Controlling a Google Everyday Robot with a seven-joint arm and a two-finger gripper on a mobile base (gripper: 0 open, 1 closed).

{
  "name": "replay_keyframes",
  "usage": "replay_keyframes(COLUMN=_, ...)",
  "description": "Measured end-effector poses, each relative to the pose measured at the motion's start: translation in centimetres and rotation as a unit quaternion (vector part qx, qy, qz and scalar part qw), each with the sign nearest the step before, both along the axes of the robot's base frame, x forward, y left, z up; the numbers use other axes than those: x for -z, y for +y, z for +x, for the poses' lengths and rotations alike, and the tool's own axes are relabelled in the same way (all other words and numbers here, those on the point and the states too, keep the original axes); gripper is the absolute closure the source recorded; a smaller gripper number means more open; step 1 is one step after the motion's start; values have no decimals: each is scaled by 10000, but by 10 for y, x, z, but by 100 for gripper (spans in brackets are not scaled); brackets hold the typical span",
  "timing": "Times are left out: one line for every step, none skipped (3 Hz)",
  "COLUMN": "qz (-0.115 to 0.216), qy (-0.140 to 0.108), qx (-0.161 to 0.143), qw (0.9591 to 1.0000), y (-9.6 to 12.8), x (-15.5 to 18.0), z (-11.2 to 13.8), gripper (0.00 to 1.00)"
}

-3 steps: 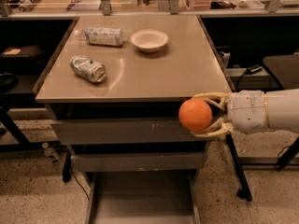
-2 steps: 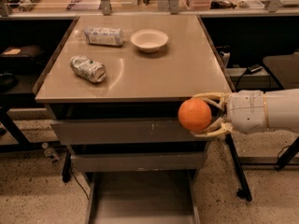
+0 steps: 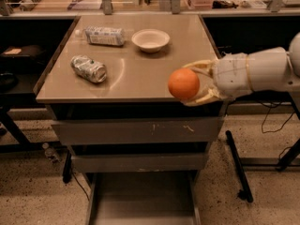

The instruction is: Pick orange from bottom drawer and place on counter

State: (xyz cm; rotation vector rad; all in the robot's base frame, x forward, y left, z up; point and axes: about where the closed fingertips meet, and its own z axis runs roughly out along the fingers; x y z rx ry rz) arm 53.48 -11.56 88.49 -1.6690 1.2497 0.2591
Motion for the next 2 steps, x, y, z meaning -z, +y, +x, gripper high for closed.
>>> replay_keyframes(qz=-423, qy=-48, qx=224, qw=9988, y=3, x=-25, z=54, gripper=100)
replay_keyframes(qz=-910, qy=24, qx=498, qw=9946, y=4, x=-33, z=105, gripper=100)
